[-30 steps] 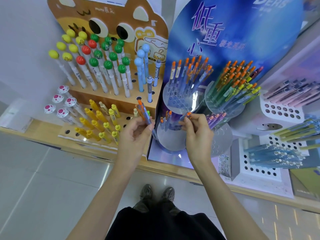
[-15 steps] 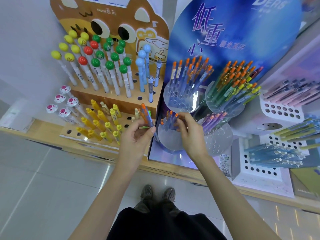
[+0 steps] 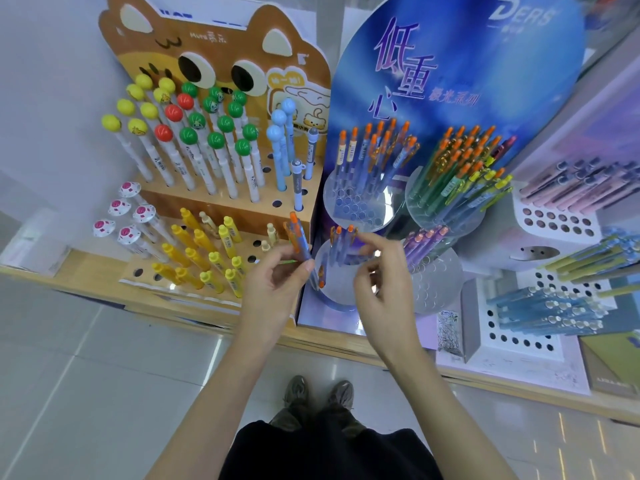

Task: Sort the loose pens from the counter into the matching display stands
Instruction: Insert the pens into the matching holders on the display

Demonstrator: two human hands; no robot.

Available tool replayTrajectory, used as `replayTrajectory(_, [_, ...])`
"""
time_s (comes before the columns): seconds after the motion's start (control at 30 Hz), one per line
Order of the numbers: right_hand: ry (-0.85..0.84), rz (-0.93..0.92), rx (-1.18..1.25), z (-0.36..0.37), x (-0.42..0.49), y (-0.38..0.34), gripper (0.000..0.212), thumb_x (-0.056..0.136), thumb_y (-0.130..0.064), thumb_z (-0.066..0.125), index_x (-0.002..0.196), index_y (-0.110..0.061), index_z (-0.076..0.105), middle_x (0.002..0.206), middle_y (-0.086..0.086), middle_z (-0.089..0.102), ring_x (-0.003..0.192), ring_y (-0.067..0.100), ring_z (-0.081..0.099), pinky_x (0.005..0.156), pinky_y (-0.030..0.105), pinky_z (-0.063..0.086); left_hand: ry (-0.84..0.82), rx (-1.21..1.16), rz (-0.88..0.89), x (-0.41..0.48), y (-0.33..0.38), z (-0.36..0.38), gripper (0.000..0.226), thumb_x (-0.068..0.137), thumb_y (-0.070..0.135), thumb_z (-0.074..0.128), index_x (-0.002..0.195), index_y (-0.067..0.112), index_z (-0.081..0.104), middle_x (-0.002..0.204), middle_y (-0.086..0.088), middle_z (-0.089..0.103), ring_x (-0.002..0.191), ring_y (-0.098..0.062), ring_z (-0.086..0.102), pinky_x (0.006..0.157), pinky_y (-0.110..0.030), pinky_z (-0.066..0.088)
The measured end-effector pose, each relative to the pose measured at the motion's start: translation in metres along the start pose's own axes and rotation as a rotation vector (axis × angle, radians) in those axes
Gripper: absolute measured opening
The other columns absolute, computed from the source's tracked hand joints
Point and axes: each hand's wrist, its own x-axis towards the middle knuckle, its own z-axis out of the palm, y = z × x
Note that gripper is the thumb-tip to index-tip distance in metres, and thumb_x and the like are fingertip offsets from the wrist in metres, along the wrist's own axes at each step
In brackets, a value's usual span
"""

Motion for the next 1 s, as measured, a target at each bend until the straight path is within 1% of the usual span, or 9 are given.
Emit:
replayTrajectory(0.13, [-0.185, 0.067, 0.04, 0.011, 0.002, -0.023, 0.048, 0.087, -0.047, 0.056, 0.129, -0.025, 0.05, 0.098, -0.013, 0.041, 0.079, 0.001, 0.047, 0.069, 0.013, 0.038, -0.079, 0.003, 0.019, 0.002, 0.001, 0.003, 0.022, 0.088, 0.0, 0.062, 0.094, 0.02, 0.066, 0.09, 0.001, 0.069, 0.081, -0.009, 0.065, 0.072, -0.019, 0.05])
replayTrajectory(0.3, [-0.141, 0.064, -0.056, 0.02, 0.02, -0.025, 0.017, 0.094, -0.026, 0.059, 0.103, -0.013, 0.063, 0.092, -0.007, 0.043, 0.08, -0.006, 0.047, 0.068, 0.009, 0.037, -0.136, 0.009, 0.049, 0.006, -0.001, 0.007, 0.031, 0.089, -0.001, 0.059, 0.095, 0.029, 0.067, 0.092, 0.002, 0.07, 0.088, -0.012, 0.067, 0.077, -0.019, 0.051])
replayTrajectory(0.4, [-0.132, 0.055, -0.004, 0.018, 0.023, -0.022, 0.014, 0.095, -0.02, 0.057, 0.084, -0.013, 0.058, 0.086, -0.004, 0.044, 0.075, 0.003, 0.046, 0.065, 0.012, 0.038, -0.139, 0.0, 0.048, 0.01, -0.005, 0.007, 0.028, 0.087, 0.007, 0.065, 0.1, 0.032, 0.066, 0.1, 0.001, 0.068, 0.095, -0.011, 0.065, 0.081, -0.02, 0.05])
replayTrajectory(0.53, [-0.064, 0.117, 0.088, 0.007, 0.028, -0.018, 0.024, 0.097, -0.023, 0.054, 0.079, -0.008, 0.05, 0.071, 0.012, 0.05, 0.065, 0.024, 0.046, 0.059, 0.038, 0.04, -0.223, 0.171, -0.068, 0.008, -0.015, 0.006, 0.051, 0.071, 0.046, 0.069, 0.118, 0.041, 0.05, 0.123, 0.018, 0.048, 0.111, 0.006, 0.051, 0.087, -0.008, 0.043])
replayTrajectory(0.63, [-0.051, 0.134, 0.119, 0.001, 0.031, -0.016, 0.026, 0.097, -0.023, 0.054, 0.084, -0.001, 0.051, 0.076, 0.021, 0.052, 0.069, 0.034, 0.052, 0.06, 0.045, 0.045, -0.299, 0.168, -0.189, 0.006, -0.02, 0.006, 0.064, 0.062, 0.058, 0.067, 0.12, 0.045, 0.044, 0.127, 0.016, 0.042, 0.106, -0.001, 0.057, 0.083, -0.016, 0.049])
replayTrajectory(0.73, [-0.032, 0.114, 0.148, -0.005, 0.032, -0.017, 0.021, 0.098, -0.021, 0.053, 0.087, -0.004, 0.054, 0.08, 0.017, 0.055, 0.063, 0.017, 0.059, 0.054, 0.03, 0.048, -0.366, 0.213, -0.198, 0.006, -0.026, 0.004, 0.061, 0.073, 0.033, 0.079, 0.125, 0.038, 0.048, 0.127, 0.016, 0.042, 0.103, -0.005, 0.06, 0.085, -0.021, 0.051])
replayTrajectory(0.83, [-0.01, 0.095, 0.133, -0.012, 0.029, -0.011, 0.021, 0.098, -0.021, 0.053, 0.087, -0.003, 0.053, 0.08, 0.019, 0.055, 0.061, 0.012, 0.06, 0.053, 0.023, 0.047, -0.352, 0.145, -0.136, 0.006, -0.028, 0.004, 0.045, 0.082, 0.002, 0.071, 0.107, 0.036, 0.056, 0.116, 0.008, 0.051, 0.097, -0.006, 0.064, 0.084, -0.019, 0.05])
replayTrajectory(0.93, [0.069, 0.076, 0.034, -0.017, 0.018, -0.001, 0.019, 0.098, -0.018, 0.053, 0.084, -0.005, 0.051, 0.083, 0.02, 0.056, 0.066, 0.012, 0.062, 0.058, 0.023, 0.05, -0.268, 0.173, -0.113, 0.007, -0.028, 0.007, 0.033, 0.086, 0.002, 0.066, 0.099, 0.032, 0.058, 0.107, 0.007, 0.06, 0.089, -0.007, 0.065, 0.076, -0.01, 0.048])
replayTrajectory(1.0, [0.128, 0.071, -0.039, -0.016, 0.009, 0.007, 0.013, 0.097, -0.015, 0.052, 0.094, -0.005, 0.058, 0.094, 0.014, 0.06, 0.078, 0.015, 0.063, 0.069, 0.034, 0.054, -0.233, 0.186, -0.108, 0.007, -0.028, 0.01, 0.029, 0.087, 0.006, 0.066, 0.103, 0.028, 0.058, 0.104, 0.009, 0.063, 0.087, 0.001, 0.064, 0.075, -0.009, 0.048])
